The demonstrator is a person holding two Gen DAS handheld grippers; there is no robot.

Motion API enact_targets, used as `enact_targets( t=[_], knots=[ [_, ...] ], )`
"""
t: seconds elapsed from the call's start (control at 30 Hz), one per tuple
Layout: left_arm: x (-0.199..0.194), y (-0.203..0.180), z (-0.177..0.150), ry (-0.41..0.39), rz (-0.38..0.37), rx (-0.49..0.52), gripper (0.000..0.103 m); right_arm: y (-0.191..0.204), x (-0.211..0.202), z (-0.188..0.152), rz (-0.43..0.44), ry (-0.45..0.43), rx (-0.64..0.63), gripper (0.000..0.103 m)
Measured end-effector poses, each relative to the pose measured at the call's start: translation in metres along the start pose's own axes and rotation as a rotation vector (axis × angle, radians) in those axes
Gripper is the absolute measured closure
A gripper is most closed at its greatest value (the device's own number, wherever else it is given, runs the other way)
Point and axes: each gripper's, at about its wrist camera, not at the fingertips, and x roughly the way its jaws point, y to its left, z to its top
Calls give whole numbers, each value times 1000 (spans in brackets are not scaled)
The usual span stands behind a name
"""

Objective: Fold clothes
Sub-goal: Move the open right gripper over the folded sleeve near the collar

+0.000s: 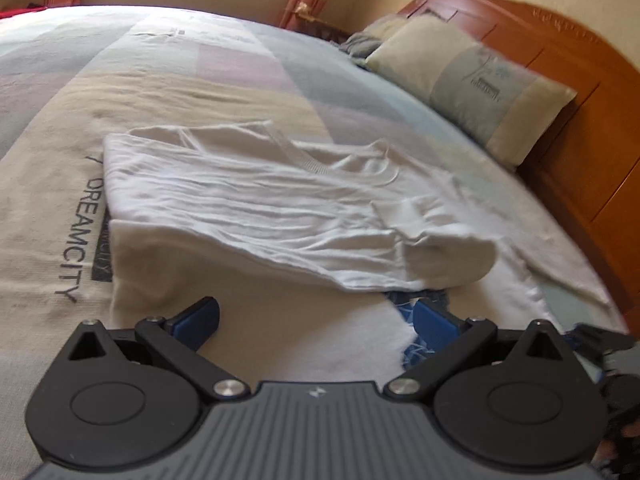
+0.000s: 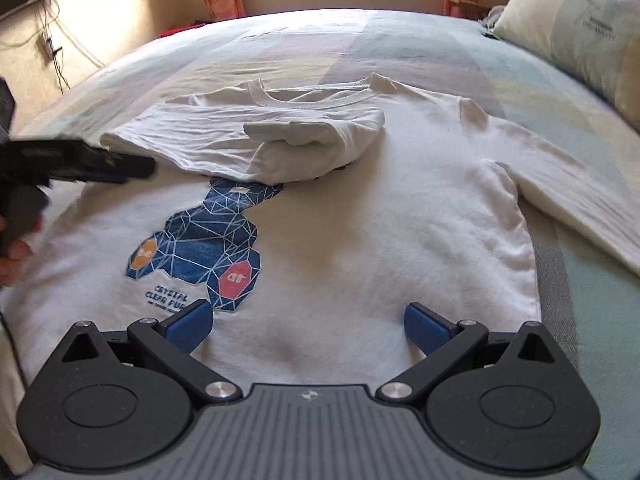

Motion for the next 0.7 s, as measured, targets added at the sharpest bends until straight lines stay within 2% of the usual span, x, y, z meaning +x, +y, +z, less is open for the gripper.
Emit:
enact_targets(
  t=[0.07,0.1,0.2,0.33,0.43,0.53,0.63,0.7],
  knots=[
    [-13,-4,10,-56,-44,17,1,2,4,-1,-13,1,-11,0],
    [-15,-6,16,-59,-57,29,1,4,7,-2,-19,1,-17,0],
    [-7,-8,26,-2,-76,60,1,3,7,-3,-20,-3,-19,0],
    [8,3,13,54,-9,71,1,3,7,-4,-22,-9,-22,0],
    [13,24,13,-17,59,7,1,4,6,-5,-27,-12,-21,0],
    [17,40,20,-100,33,-60,1,5,7,-5,-32,-13,-22,0],
    [15,46,17,-139,125,-107,2,5,7,-5,-34,-16,-24,0],
    [7,51,6,-153,157,-153,10,5,7,-5,-33,-16,-24,0]
  ],
)
